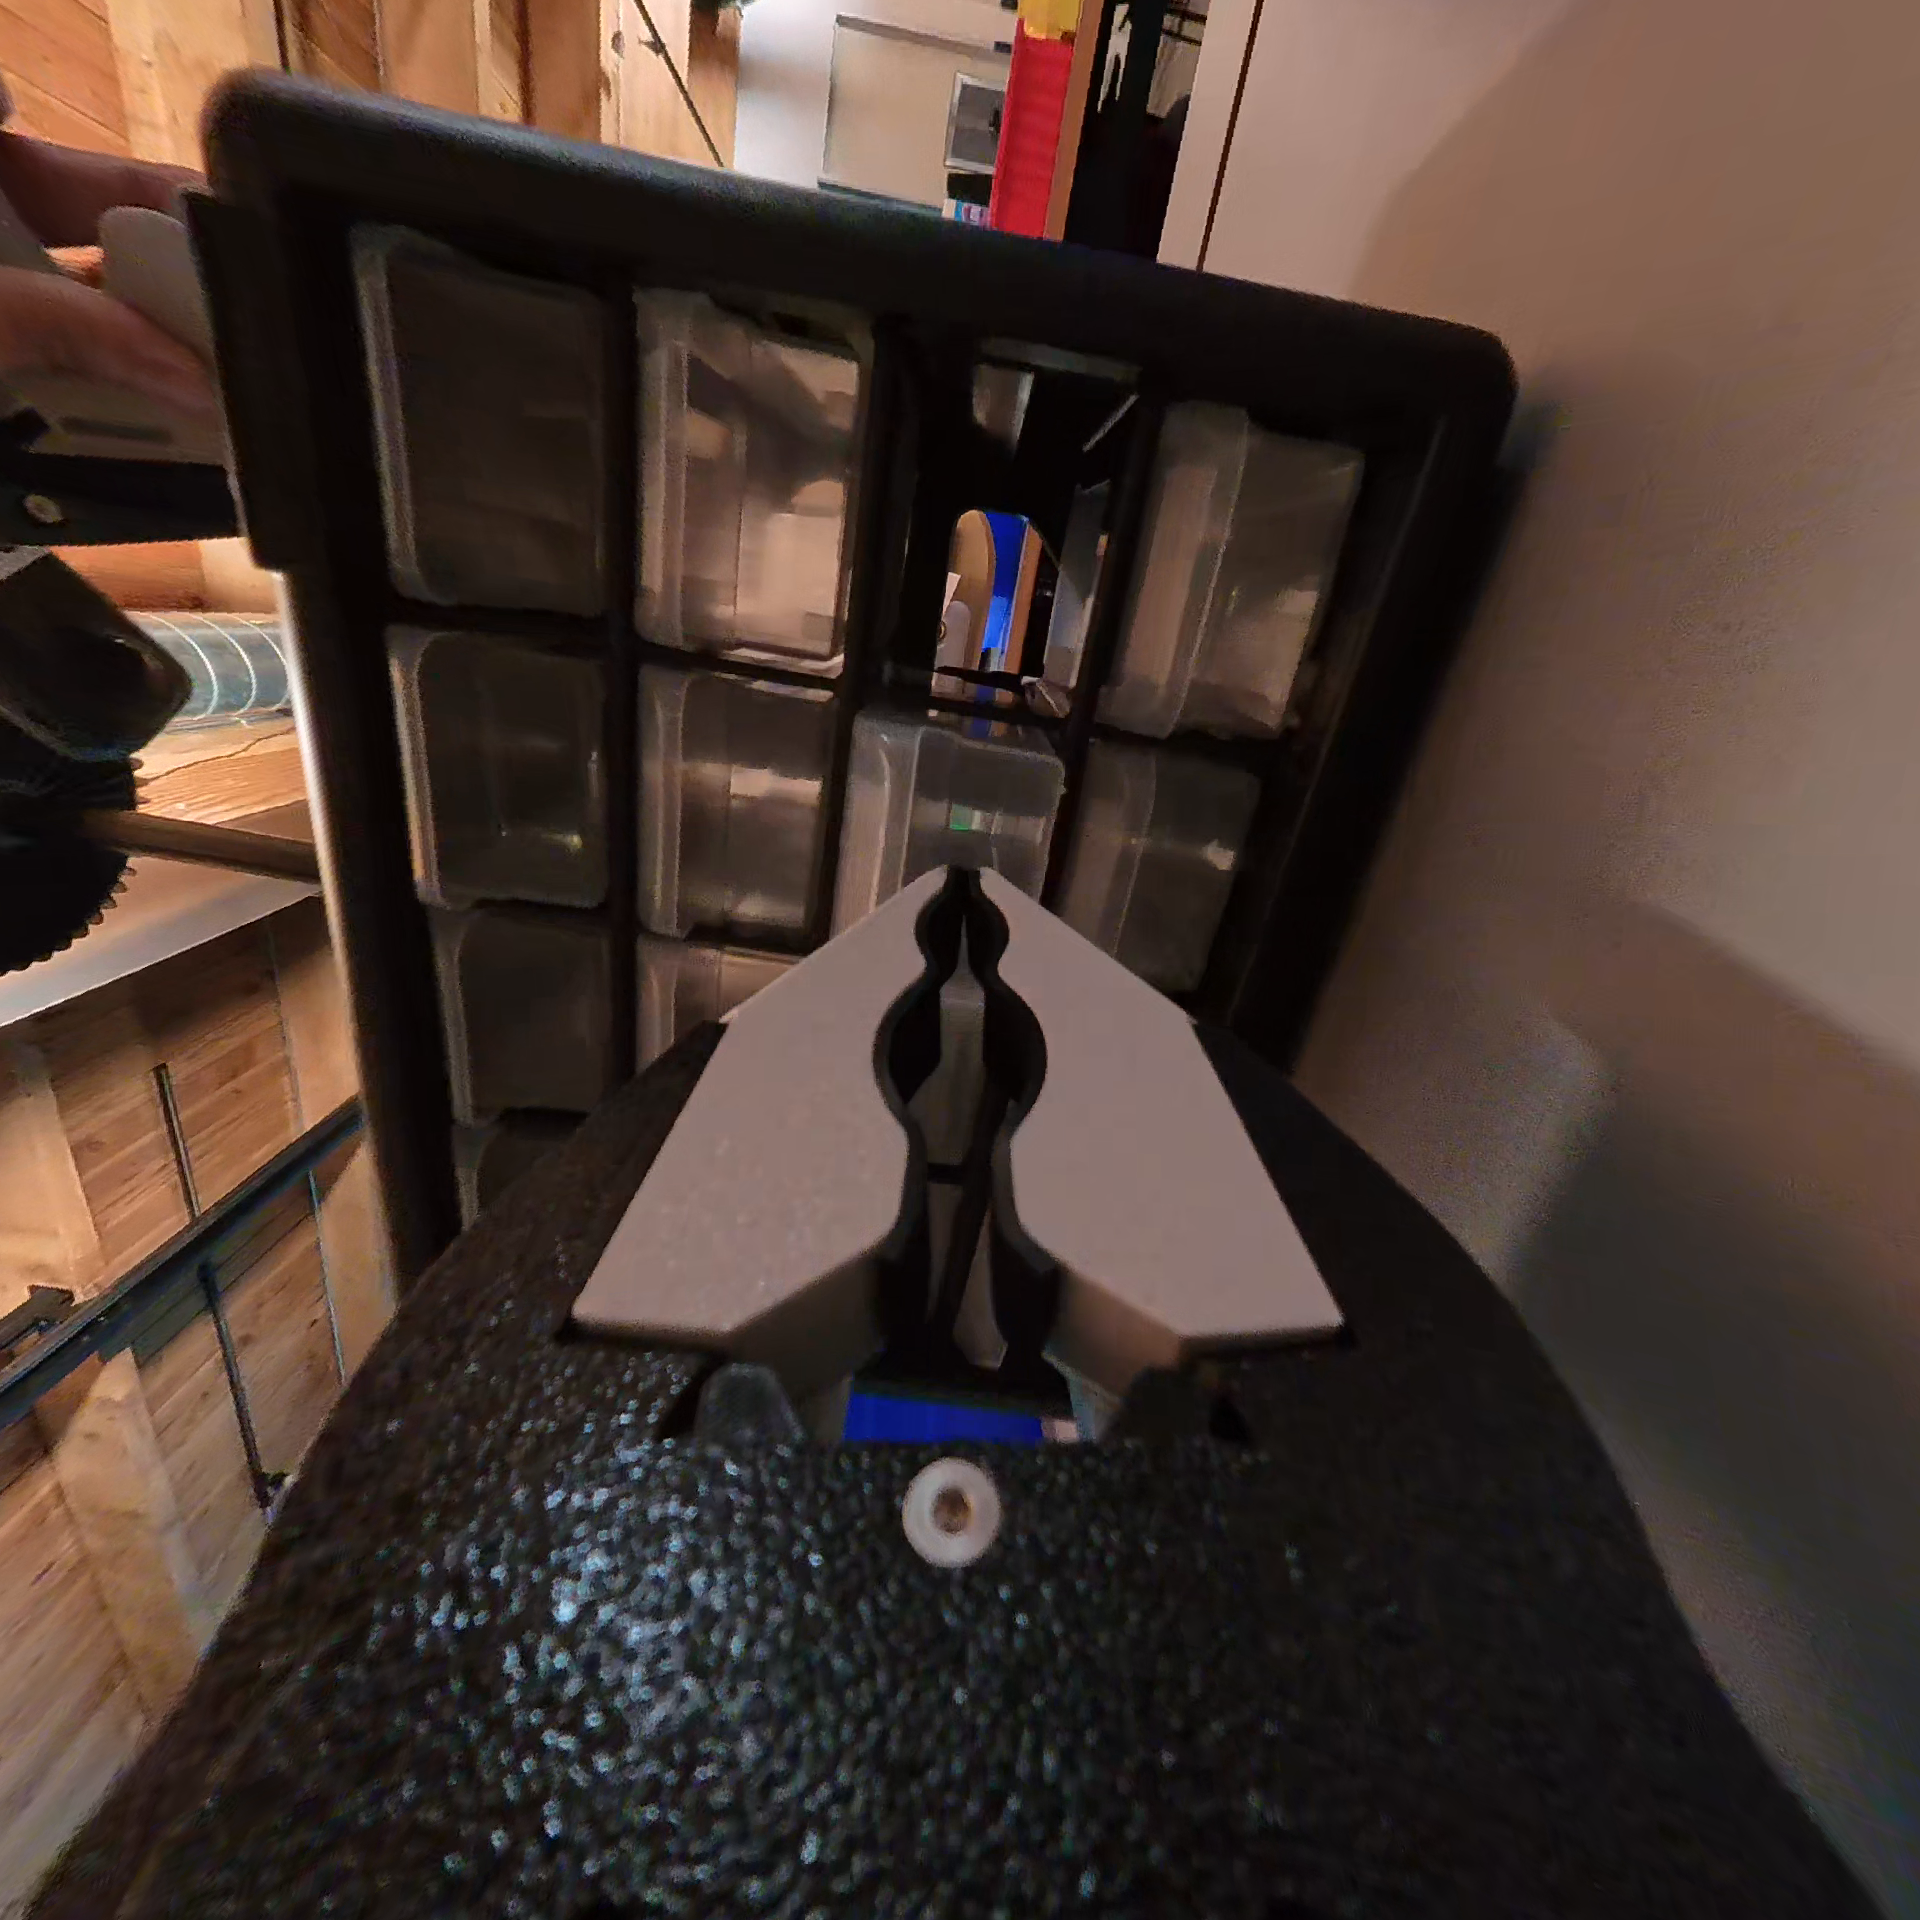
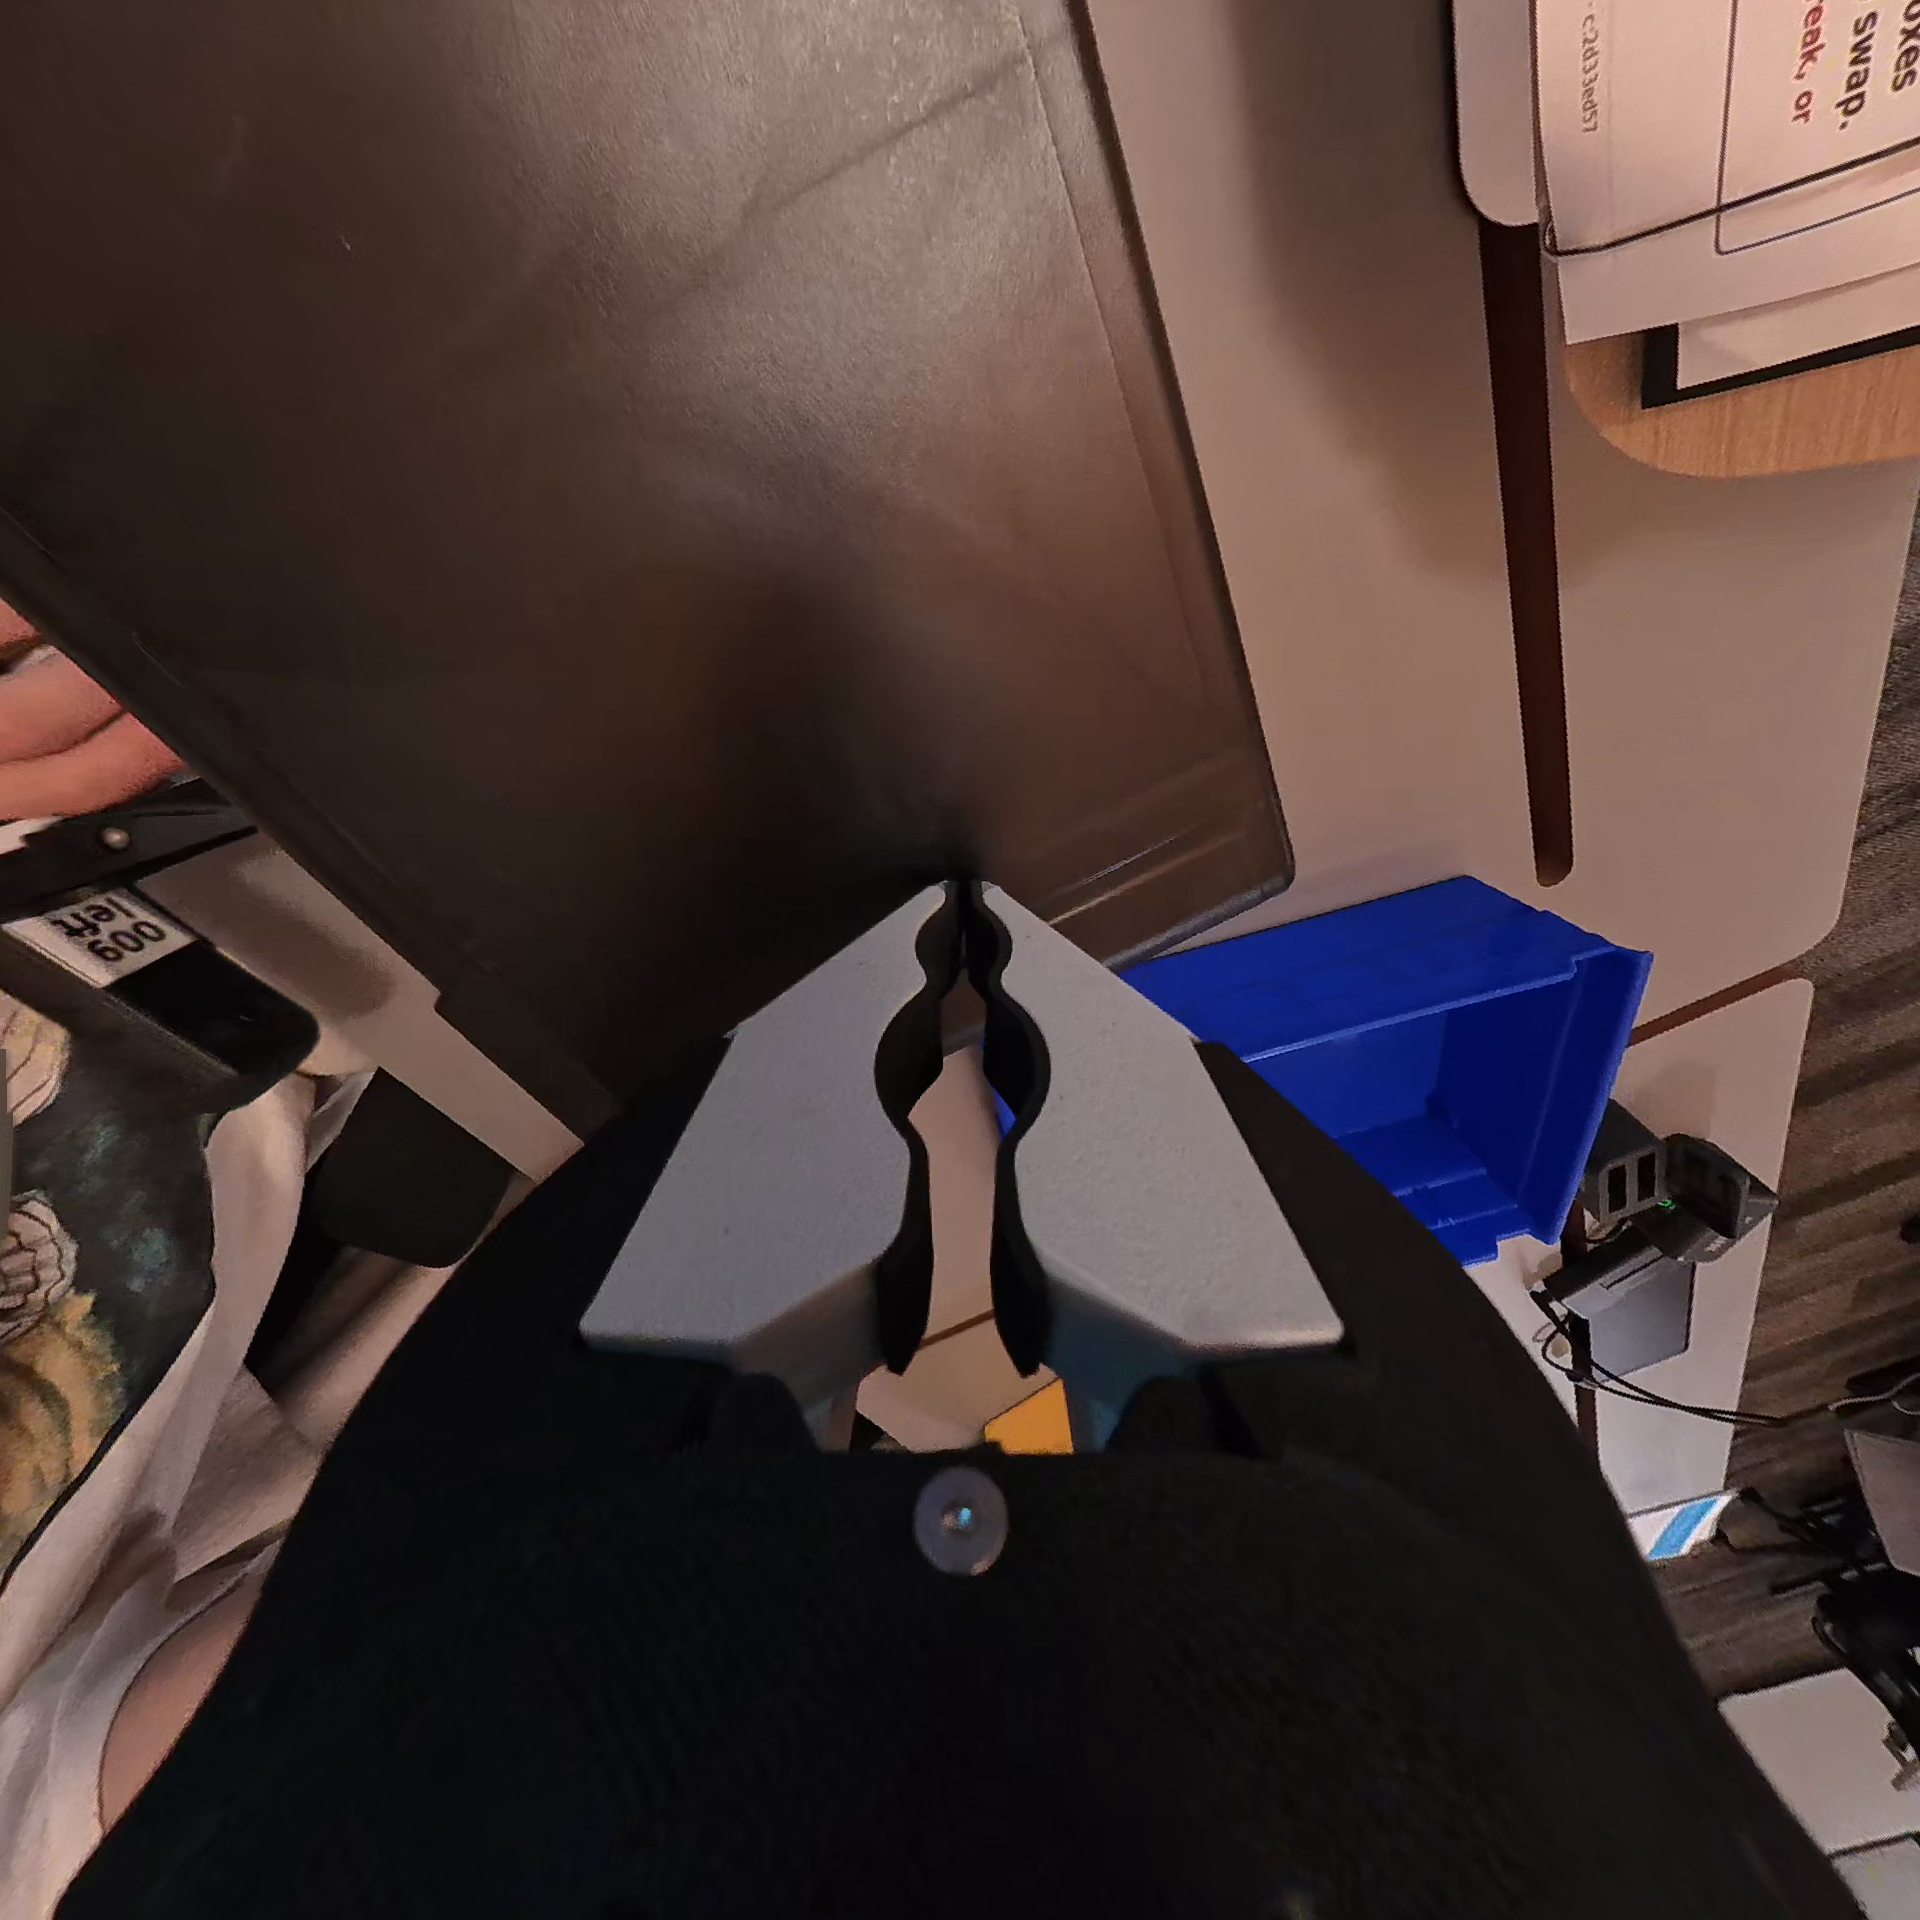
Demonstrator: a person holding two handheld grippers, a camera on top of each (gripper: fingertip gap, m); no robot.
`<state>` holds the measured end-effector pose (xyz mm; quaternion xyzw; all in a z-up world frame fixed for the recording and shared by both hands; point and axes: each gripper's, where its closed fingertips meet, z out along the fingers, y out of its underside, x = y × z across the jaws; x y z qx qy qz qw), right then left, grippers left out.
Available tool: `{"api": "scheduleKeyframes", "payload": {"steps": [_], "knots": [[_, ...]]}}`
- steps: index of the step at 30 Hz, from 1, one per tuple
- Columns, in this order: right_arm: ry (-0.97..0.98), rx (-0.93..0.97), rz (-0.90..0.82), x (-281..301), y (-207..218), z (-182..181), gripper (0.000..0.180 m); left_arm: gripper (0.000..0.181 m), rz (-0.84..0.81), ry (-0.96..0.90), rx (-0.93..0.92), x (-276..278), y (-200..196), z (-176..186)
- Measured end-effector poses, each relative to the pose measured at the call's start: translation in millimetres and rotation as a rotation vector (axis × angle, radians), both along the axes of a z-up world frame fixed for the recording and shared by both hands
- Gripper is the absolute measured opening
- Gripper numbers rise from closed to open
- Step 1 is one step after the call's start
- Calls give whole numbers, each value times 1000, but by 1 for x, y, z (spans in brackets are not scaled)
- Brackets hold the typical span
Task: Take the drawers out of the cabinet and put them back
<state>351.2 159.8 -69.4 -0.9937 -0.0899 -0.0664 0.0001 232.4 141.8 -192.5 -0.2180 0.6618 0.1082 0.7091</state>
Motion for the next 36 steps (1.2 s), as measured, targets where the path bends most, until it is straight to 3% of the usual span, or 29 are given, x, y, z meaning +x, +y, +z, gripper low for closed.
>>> {"api": "scheduleKeyframes", "payload": {"steps": [6,16,22,32,36], "knots": [[-22,-19,1,0,0,0,0,0,16,23,-30,21,17,-1],[16,10,-16,0,0,0,0,0,-37,-7,-83,19,10,1],[23,16,-26,0,0,0,0,0,-160,-152,-254,-25,4,43],[55,45,-55,0,0,1,0,0,-149,-260,-535,-92,130,128],[67,43,-57,0,0,0,0,0,-64,-132,-754,-92,219,118]]}}
